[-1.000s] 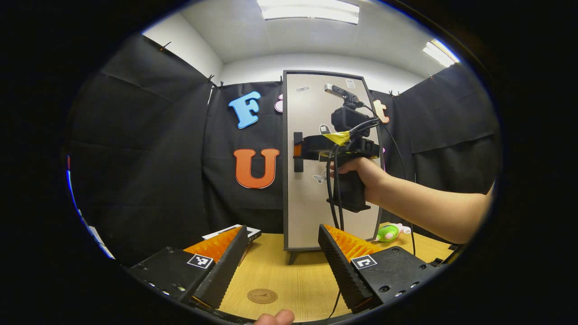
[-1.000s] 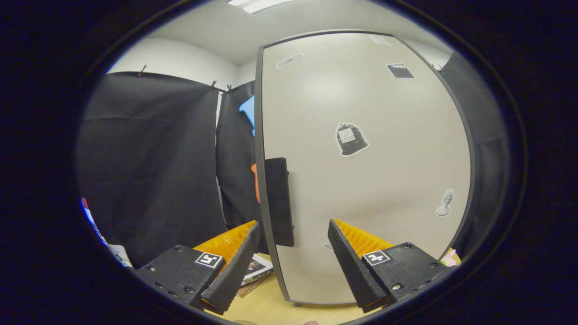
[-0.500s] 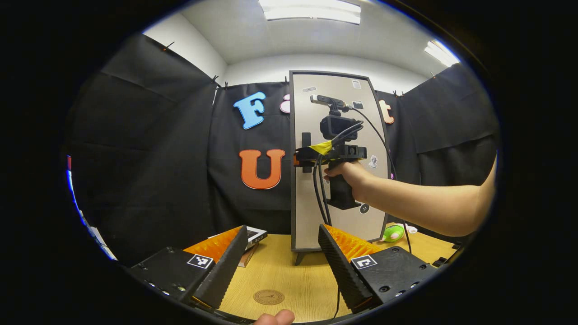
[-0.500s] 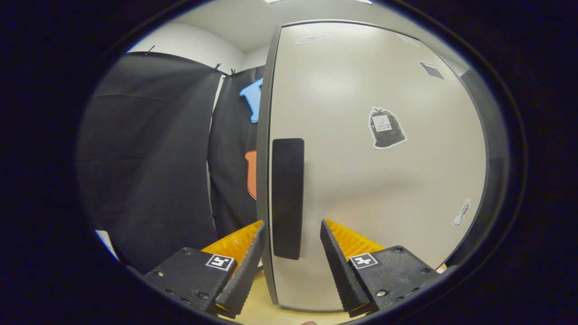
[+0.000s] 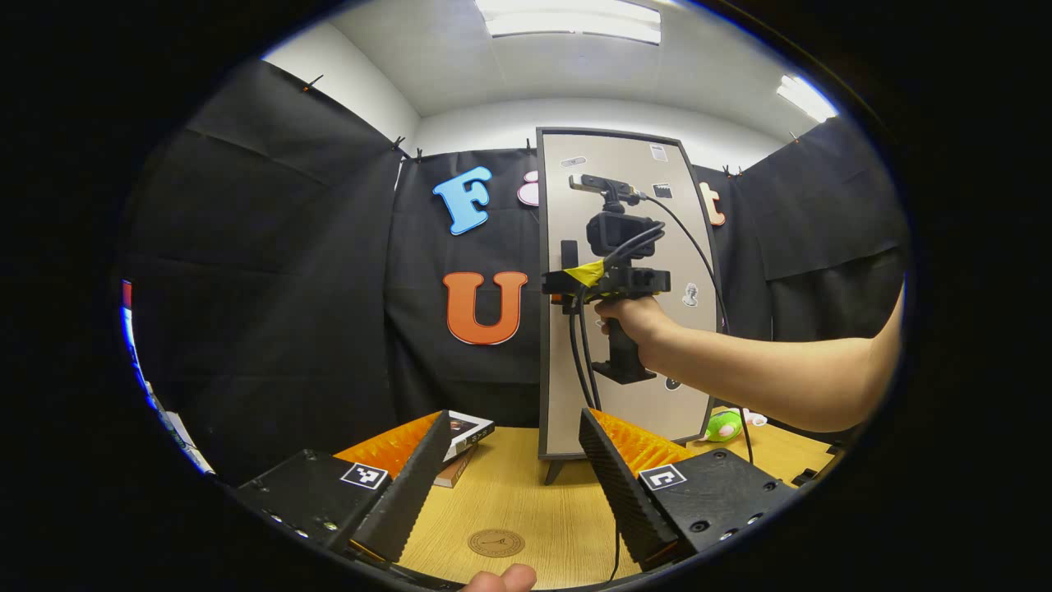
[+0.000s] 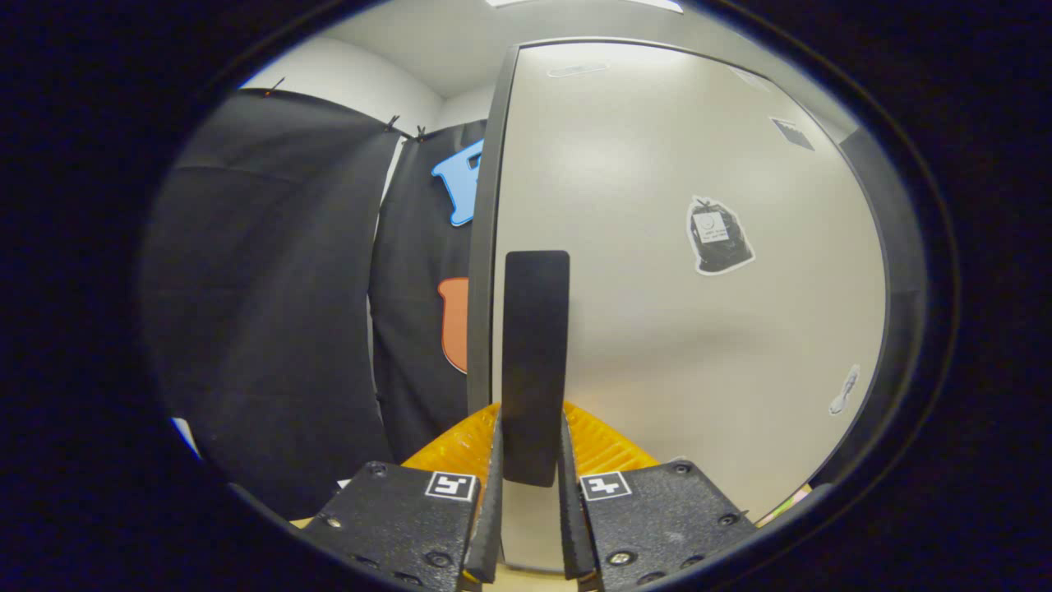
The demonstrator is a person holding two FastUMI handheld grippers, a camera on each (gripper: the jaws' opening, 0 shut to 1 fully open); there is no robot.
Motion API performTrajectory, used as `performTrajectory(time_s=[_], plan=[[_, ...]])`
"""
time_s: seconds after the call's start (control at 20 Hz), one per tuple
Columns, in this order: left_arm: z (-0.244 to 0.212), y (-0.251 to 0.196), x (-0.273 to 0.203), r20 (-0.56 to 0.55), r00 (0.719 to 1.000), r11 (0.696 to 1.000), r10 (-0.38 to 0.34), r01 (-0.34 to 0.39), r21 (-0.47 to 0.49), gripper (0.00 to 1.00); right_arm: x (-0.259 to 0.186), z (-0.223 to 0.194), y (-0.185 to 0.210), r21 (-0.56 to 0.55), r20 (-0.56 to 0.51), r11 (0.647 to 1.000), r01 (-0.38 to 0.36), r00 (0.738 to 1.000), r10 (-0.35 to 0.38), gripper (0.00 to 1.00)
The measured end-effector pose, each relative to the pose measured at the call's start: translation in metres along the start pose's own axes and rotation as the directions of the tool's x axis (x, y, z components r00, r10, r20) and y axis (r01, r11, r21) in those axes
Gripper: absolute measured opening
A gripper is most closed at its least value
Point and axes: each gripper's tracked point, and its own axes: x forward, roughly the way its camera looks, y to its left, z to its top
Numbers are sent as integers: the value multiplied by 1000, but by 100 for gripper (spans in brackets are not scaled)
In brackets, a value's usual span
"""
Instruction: Open the cabinet door with the right hand, grasp the bottle in the cabinet with the left hand and place it on the coaster, then close the cabinet door with the right hand.
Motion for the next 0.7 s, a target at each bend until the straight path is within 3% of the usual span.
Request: performTrajectory(time_s=[0.15,0.45,0.7], plan=[[-1,2,1,-3,1000,1000,1,-1,-5,95,-1,0,-1,-35,-3,999,3,1000,-3,22],[3,1,-2,11,1000,1000,1,-1,-3,95,-20,1,6,-16,-19,998,-61,998,60,22],[3,-3,-6,12,1000,1000,-7,7,-1,95,-82,5,12,8,-10,989,-148,989,148,22]])
